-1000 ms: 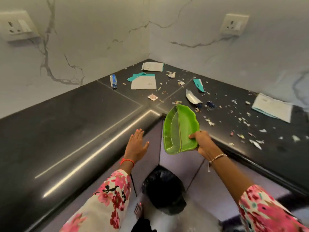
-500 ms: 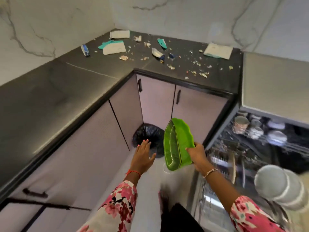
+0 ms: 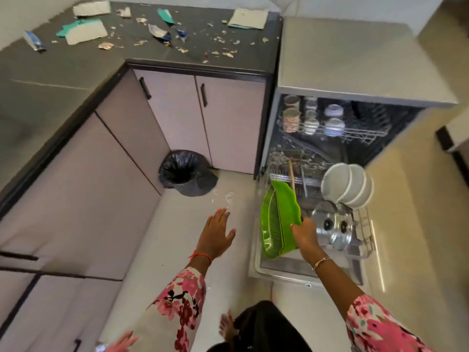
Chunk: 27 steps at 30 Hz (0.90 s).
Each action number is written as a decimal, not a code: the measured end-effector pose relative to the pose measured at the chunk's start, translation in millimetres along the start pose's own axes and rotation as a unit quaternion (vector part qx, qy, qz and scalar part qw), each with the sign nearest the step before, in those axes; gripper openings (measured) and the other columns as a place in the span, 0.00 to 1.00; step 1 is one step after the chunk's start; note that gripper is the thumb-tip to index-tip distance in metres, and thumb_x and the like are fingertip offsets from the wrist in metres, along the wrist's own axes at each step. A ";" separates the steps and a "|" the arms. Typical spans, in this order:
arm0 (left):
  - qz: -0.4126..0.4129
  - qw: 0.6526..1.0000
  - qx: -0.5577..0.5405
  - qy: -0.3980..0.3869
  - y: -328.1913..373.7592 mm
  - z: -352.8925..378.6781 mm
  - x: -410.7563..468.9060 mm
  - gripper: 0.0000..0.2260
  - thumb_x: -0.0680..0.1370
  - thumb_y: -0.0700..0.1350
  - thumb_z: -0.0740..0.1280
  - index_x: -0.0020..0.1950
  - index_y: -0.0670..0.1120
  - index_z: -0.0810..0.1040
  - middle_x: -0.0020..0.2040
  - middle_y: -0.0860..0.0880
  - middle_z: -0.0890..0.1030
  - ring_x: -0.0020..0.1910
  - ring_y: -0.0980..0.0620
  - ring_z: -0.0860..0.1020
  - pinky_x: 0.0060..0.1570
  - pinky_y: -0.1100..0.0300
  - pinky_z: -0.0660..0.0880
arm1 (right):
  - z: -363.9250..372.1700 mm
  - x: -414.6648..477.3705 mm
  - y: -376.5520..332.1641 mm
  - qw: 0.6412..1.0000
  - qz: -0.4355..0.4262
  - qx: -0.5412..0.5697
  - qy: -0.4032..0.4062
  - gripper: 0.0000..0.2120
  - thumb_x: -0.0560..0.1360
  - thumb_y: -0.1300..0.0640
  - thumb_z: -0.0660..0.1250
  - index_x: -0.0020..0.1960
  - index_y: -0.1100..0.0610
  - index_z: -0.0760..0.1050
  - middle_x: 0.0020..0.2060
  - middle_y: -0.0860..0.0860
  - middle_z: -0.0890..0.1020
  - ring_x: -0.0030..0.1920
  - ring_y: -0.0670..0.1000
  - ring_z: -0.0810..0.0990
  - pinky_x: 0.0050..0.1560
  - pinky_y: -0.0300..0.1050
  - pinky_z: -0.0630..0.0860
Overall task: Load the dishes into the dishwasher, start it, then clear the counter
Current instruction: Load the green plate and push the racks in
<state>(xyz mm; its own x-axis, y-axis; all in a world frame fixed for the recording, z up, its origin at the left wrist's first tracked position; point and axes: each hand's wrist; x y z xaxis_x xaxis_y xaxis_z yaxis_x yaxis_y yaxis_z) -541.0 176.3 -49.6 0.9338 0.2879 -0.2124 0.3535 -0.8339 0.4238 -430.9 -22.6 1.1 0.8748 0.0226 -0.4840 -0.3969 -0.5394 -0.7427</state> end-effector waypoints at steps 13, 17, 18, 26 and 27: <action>0.070 0.992 -0.010 -0.103 168.3 95.2 86.0 0.25 0.80 0.48 0.60 0.75 0.42 0.58 0.76 0.44 0.60 0.76 0.49 0.56 0.73 0.60 0.49 | -164.8 109.6 68.1 0.993 -0.033 -0.047 0.099 0.12 0.76 0.72 0.56 0.59 0.70 0.71 0.52 0.66 0.78 0.52 0.63 0.77 0.43 0.41 0.68; 0.070 0.986 0.022 -0.150 196.2 137.2 119.7 0.26 0.81 0.48 0.60 0.76 0.41 0.57 0.76 0.45 0.59 0.76 0.50 0.55 0.75 0.58 0.50 | -200.2 185.9 68.7 0.988 -0.064 -0.090 0.104 0.13 0.76 0.73 0.55 0.59 0.71 0.71 0.50 0.67 0.78 0.51 0.64 0.77 0.43 0.37 0.67; 0.073 0.984 0.036 -0.161 199.5 148.3 127.7 0.26 0.81 0.48 0.59 0.76 0.41 0.56 0.77 0.46 0.58 0.76 0.50 0.55 0.75 0.57 0.50 | -205.5 205.7 67.1 0.987 -0.078 -0.089 0.108 0.14 0.75 0.74 0.55 0.59 0.72 0.70 0.50 0.67 0.78 0.50 0.63 0.77 0.39 0.32 0.65; 0.095 0.962 0.073 -0.244 195.4 245.6 188.8 0.27 0.80 0.47 0.58 0.77 0.44 0.52 0.78 0.48 0.51 0.77 0.51 0.48 0.76 0.58 0.44 | -190.8 374.1 74.2 0.980 -0.118 -0.122 0.105 0.17 0.74 0.73 0.55 0.63 0.72 0.67 0.49 0.66 0.79 0.48 0.62 0.78 0.37 0.34 0.62; 0.092 0.962 0.068 -0.249 193.0 262.1 197.0 0.28 0.80 0.47 0.58 0.77 0.44 0.51 0.78 0.48 0.51 0.77 0.52 0.49 0.76 0.58 0.44 | -181.6 395.2 80.4 0.978 -0.121 -0.132 0.104 0.17 0.74 0.73 0.56 0.63 0.71 0.67 0.49 0.66 0.79 0.48 0.62 0.78 0.37 0.35 0.63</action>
<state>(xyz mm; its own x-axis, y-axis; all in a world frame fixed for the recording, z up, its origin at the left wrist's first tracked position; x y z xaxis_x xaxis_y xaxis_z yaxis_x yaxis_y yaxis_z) -303.2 -51.4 -240.4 0.8252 -0.1038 -0.5552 0.1425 -0.9129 0.3825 -66.7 -209.9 -165.7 0.9828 0.0199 -0.1838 -0.1095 -0.7383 -0.6656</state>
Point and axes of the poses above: each hand's wrist, its own x-axis towards the middle knuckle, its own z-axis out of the palm, y = z × x
